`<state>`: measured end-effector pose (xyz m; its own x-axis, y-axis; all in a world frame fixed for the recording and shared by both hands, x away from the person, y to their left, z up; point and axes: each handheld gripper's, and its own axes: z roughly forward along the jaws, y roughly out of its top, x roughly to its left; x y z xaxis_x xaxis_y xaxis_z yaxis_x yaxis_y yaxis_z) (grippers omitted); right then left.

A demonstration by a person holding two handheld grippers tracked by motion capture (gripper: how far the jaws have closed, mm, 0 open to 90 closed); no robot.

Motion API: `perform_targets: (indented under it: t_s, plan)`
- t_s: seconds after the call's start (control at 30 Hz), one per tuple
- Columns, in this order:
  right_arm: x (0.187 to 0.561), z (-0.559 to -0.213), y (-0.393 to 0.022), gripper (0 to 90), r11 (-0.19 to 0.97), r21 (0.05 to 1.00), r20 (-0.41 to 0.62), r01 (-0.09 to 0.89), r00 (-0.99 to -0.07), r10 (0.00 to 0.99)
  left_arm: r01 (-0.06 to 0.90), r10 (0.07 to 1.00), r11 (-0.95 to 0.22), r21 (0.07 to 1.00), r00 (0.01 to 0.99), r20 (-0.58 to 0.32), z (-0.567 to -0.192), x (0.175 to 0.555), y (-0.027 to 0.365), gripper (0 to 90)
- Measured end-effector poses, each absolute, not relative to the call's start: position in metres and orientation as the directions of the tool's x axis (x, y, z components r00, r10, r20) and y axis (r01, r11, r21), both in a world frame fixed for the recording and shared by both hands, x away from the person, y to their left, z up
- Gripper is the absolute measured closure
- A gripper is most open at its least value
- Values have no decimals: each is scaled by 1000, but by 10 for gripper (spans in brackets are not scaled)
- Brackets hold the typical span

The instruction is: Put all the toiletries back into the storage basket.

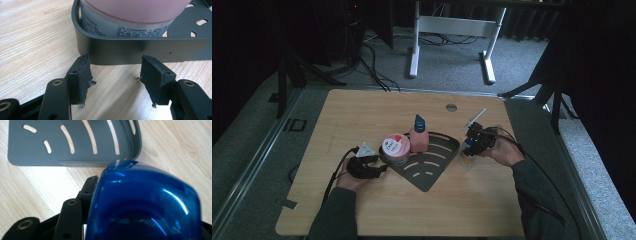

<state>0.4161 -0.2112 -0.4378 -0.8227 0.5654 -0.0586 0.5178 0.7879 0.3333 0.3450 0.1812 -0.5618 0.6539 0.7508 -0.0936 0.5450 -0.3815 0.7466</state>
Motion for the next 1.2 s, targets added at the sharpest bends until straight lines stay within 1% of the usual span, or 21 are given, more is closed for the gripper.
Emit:
perform_targets:
  t_s: [0.9,1.2]
  plan:
    - [388,-439,-203,547,817,357,-61,453,-861,504,544,751,-381,748,654,-93,-562,345,181,416]
    - [378,-439,-199,548,833,360,-59,420,-881,470,546,752,-380,747,653,-95,-562,345,181,415]
